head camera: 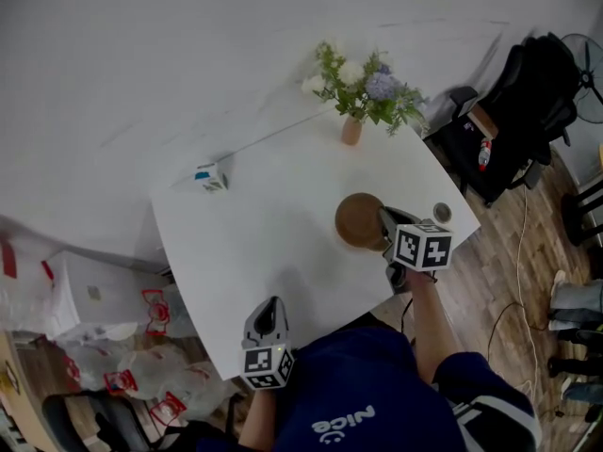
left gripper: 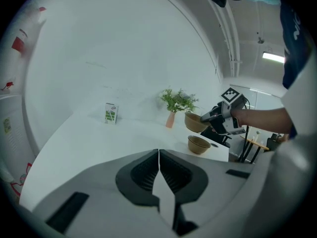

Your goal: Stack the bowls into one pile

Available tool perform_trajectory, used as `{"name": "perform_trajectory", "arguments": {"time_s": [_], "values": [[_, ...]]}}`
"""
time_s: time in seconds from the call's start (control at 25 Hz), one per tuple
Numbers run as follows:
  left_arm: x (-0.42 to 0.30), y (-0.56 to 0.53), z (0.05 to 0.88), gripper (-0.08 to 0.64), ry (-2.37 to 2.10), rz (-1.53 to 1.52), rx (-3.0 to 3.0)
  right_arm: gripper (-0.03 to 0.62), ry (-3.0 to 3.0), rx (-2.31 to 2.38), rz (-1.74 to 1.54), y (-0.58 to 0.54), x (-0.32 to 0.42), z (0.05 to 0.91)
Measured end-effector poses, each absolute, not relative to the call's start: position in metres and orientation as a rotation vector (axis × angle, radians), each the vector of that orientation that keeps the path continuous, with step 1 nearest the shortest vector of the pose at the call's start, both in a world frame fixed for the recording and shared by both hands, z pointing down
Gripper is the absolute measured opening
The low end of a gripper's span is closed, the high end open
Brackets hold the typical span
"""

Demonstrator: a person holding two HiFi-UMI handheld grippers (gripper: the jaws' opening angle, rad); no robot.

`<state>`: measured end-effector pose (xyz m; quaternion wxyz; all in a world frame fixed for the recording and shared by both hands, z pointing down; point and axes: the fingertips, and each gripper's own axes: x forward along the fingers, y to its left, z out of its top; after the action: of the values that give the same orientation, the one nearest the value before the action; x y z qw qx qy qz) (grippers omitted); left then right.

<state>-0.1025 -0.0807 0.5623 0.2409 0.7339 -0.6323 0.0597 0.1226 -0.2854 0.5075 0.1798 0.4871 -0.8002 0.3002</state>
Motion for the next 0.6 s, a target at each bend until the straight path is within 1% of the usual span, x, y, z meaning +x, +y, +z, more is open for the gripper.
{"name": "perform_trajectory", "arguments": {"time_s": [0.36,0.6], "values": [[-0.092,-0.094,0.561,0.023,-1.713,0.181,2.029,0.035,-2.160,1.475,0.904,-0.288,0.171,0.526],[-0.089,-0.100,0.563,0.023,-1.712,0.186,2.018,0.035,-2.095,1.486,0.965,-0.287,0.189,0.550]]}}
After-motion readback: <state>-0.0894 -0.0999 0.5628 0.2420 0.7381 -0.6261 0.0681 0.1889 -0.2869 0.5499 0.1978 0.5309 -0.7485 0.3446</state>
